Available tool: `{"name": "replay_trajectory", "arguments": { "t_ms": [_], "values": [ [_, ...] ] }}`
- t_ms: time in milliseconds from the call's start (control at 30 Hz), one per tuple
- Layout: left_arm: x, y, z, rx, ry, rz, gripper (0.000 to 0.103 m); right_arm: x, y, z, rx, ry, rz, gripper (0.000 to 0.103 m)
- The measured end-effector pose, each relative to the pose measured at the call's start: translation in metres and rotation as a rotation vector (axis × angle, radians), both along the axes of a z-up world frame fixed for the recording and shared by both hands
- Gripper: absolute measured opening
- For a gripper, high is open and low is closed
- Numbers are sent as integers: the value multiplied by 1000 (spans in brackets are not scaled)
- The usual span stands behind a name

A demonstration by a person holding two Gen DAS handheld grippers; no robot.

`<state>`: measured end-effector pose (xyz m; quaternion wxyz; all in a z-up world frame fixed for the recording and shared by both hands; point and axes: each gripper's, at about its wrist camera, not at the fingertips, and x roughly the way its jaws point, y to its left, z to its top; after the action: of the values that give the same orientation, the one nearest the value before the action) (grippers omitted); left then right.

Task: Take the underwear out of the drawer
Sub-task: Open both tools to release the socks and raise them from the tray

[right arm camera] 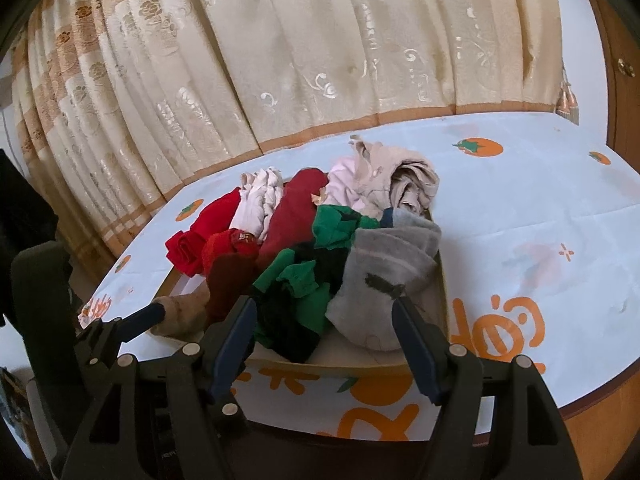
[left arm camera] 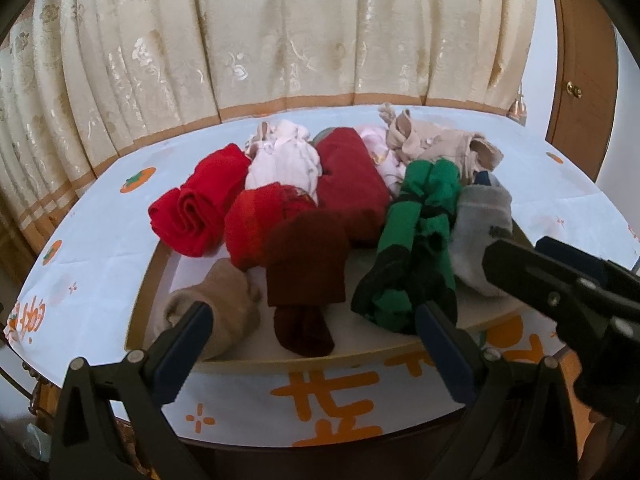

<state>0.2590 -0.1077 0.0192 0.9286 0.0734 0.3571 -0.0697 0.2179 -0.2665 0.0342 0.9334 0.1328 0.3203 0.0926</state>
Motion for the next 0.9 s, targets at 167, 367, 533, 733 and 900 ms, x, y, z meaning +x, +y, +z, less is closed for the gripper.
{"name": "replay_trajectory", "arguments": {
  "t_ms": [167,367,533,733,900],
  "values": [
    [-1,-1,-1,9,-16,-6,103,1,1,-6,-4,-4,0,73],
    [-6,3,-1,-20,-32,-6,103,-2,2,-7,-4,-19,2,73],
    [-14,6,1,-31,-34,-7,103,-7,3,-6,-5,-35,4,73],
    [-22,9,2,-27,-40,1,103,-14,6,-5,-4,-37,8,73],
    [-27,12,4,-32,-43,4,103,-20,8,-1,-13,-46,12,73]
  ]
}}
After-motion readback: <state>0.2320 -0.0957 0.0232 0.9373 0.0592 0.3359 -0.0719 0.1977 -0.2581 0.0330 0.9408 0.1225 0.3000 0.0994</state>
